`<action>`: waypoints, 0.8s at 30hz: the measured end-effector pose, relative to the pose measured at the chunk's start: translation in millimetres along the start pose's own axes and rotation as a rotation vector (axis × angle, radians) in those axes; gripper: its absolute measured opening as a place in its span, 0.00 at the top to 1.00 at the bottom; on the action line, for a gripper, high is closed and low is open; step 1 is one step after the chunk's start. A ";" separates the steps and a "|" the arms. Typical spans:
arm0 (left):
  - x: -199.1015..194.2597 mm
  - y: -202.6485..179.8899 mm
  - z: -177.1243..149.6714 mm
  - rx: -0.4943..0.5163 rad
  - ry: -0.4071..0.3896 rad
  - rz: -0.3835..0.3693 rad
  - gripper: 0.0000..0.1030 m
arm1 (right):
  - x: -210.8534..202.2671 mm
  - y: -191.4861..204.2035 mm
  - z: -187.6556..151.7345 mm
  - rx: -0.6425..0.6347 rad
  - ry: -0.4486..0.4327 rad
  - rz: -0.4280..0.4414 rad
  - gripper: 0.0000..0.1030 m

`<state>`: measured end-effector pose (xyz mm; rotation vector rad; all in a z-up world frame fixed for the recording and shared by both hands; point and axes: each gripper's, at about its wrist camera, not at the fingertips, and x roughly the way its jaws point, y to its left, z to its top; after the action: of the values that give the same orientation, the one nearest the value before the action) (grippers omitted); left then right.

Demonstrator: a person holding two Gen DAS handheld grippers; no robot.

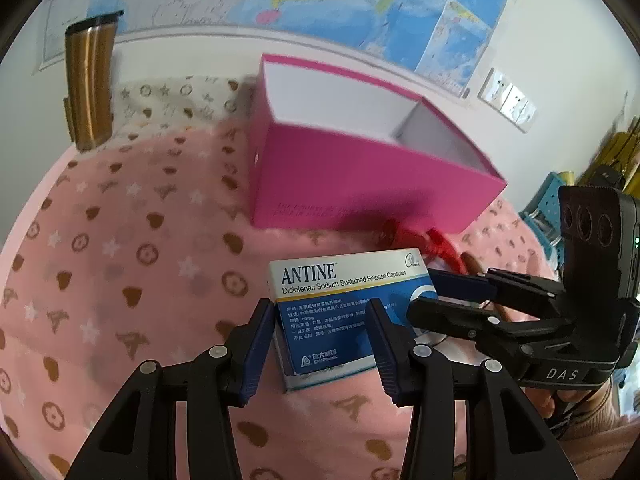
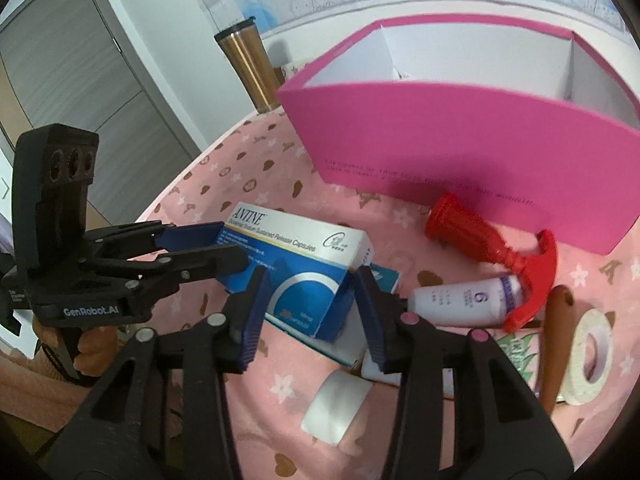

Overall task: Organize rigid objects
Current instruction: 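Grasp the ANTINE medicine box with the right gripper and lift, then carry the medicine box over the magenta box and release it inside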

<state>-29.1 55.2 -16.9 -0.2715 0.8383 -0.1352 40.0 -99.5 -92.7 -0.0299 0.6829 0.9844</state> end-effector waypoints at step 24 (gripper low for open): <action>-12.2 -40.7 119.2 0.127 -0.153 0.002 0.54 | -66.8 -11.4 97.0 -0.075 -0.221 -0.092 0.54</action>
<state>51.5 41.0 79.5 -0.1599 0.6748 -0.1633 74.7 -125.3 17.4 -0.0179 0.4381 0.9082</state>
